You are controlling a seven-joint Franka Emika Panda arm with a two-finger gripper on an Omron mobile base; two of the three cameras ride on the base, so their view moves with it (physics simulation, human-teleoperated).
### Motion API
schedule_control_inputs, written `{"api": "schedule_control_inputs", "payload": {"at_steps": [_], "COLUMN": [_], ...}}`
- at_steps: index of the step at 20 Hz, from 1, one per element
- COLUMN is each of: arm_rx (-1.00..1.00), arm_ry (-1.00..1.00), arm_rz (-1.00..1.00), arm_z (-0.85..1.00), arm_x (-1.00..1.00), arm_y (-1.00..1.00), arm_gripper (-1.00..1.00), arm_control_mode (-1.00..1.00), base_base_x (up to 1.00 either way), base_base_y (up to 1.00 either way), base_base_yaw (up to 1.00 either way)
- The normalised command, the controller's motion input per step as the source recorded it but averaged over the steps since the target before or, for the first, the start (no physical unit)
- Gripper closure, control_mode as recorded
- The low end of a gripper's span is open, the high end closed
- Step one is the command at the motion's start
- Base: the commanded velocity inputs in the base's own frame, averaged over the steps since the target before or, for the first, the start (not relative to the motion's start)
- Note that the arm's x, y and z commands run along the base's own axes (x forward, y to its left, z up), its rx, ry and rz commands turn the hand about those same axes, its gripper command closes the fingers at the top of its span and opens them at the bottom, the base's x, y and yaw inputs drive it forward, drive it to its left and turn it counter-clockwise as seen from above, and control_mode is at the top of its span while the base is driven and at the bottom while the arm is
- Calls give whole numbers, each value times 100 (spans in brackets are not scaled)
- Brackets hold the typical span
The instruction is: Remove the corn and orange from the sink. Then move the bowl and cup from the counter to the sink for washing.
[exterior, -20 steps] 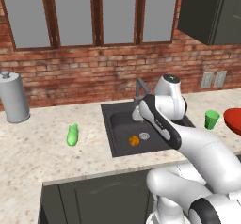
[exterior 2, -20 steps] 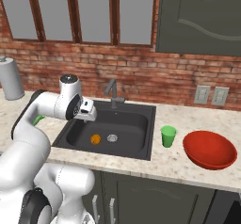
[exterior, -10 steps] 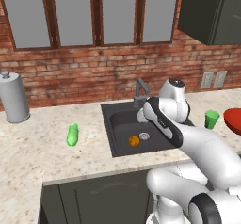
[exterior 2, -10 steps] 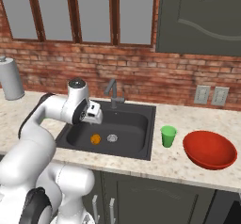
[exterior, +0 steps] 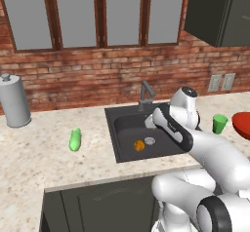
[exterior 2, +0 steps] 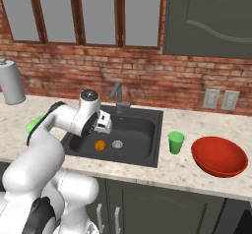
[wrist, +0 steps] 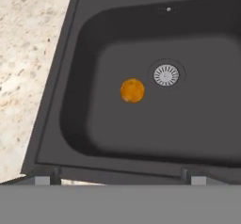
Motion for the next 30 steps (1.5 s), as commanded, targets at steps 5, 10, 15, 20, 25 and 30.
{"api": "schedule_control_inputs", "payload": {"at_steps": [5, 10, 15, 20, 25, 30], "arm_rx": [2, 0, 0, 0, 0, 0], "arm_ry": [-5, -3, 0, 0, 0, 0], "arm_rz": [0, 0, 0, 0, 0, 0], "arm_z": [-19, -17, -15, -15, -19, -18], "arm_x": [13, 20, 21, 23, 20, 22], "arm_y": [-2, -3, -2, 0, 0, 0], "arm_gripper": [-100, -100, -100, -100, -100, -100], "arm_control_mode": [-100, -100, -100, -100, -100, -100], "base_base_x": [0, 0, 0, 0, 0, 0], "base_base_y": [0, 0, 0, 0, 0, 0], "base_base_yaw": [0, 0, 0, 0, 0, 0]}}
